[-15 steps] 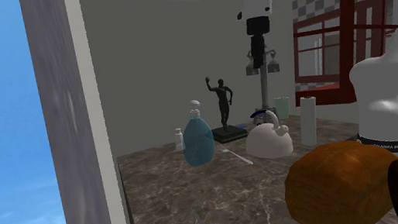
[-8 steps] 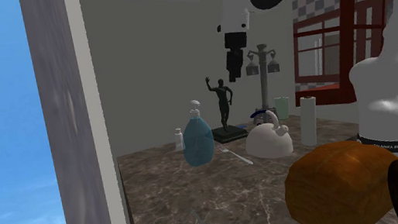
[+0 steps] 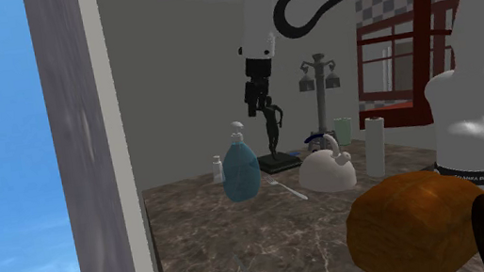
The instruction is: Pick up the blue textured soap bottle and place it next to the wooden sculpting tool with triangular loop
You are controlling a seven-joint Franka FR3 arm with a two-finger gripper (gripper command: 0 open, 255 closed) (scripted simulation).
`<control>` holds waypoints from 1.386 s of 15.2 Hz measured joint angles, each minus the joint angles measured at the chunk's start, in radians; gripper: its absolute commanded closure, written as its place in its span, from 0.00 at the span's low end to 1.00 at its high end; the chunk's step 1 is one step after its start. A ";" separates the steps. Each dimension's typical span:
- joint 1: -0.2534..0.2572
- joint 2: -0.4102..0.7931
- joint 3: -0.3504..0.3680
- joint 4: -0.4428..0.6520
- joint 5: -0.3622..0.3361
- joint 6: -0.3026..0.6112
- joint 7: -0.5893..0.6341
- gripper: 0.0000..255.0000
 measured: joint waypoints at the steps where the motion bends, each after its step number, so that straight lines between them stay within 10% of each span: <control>1: 0.001 0.036 0.004 0.028 -0.007 0.016 0.008 0.00; 18: -0.005 0.239 0.003 0.107 -0.058 0.167 0.049 0.00; 19: -0.005 0.239 0.003 0.107 -0.058 0.167 0.049 1.00; 21: -0.005 0.238 0.003 0.107 -0.058 0.167 0.049 1.00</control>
